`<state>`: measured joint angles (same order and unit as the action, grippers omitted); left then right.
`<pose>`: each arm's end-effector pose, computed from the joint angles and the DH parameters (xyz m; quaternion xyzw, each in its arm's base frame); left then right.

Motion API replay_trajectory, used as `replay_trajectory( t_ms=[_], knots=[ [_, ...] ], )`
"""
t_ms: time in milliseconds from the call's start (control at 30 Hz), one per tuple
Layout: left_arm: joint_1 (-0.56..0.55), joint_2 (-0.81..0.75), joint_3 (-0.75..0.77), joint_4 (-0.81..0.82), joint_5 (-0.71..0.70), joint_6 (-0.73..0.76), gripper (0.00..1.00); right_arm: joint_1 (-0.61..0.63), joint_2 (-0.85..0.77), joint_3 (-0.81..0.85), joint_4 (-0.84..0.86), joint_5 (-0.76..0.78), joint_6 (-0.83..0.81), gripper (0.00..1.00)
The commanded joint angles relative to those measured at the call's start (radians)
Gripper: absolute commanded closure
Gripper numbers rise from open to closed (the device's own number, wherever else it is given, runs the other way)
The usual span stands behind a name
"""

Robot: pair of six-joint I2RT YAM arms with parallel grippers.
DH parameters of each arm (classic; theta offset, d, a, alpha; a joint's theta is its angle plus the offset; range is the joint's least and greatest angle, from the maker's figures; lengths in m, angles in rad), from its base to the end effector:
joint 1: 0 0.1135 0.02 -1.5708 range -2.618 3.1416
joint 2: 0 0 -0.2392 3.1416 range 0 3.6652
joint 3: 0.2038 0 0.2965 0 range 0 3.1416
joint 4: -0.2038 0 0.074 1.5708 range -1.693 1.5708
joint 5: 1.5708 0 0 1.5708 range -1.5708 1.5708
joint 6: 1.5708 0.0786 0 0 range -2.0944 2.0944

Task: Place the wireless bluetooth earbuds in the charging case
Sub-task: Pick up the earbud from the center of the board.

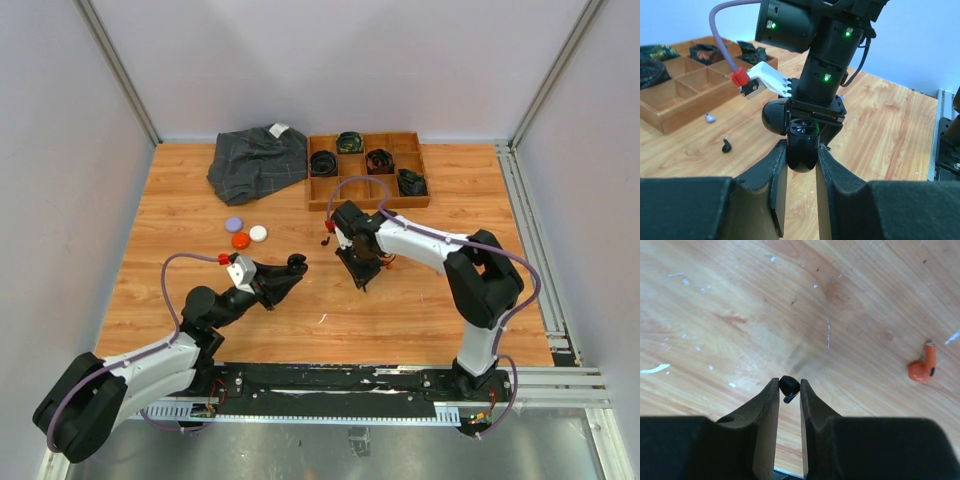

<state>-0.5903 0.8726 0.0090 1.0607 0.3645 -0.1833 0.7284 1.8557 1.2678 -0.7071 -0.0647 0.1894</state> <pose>0.1880 -0.1597 0.1439 0.2633 0.5824 -0.3933 0.6609 0.2978 0.2725 0.0853 -0.2679 0.9531 0.0896 0.1090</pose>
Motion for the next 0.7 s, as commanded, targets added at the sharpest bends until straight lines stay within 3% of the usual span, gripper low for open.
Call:
replay_trajectory(
  t_ms=[0,200,667],
  knots=[
    [0.007,0.007,-0.049,0.146,0.02,0.05,1.0,-0.001,-0.122,-0.019,0.053,-0.031,-0.034,0.83],
    [0.007,0.044,-0.084,0.289,0.019,0.091,1.0,0.002,-0.267,-0.033,0.144,-0.076,-0.071,0.84],
    [0.007,0.081,-0.034,0.358,0.059,0.072,1.0,0.003,-0.635,-0.157,0.481,-0.254,-0.16,0.83]
  ],
)
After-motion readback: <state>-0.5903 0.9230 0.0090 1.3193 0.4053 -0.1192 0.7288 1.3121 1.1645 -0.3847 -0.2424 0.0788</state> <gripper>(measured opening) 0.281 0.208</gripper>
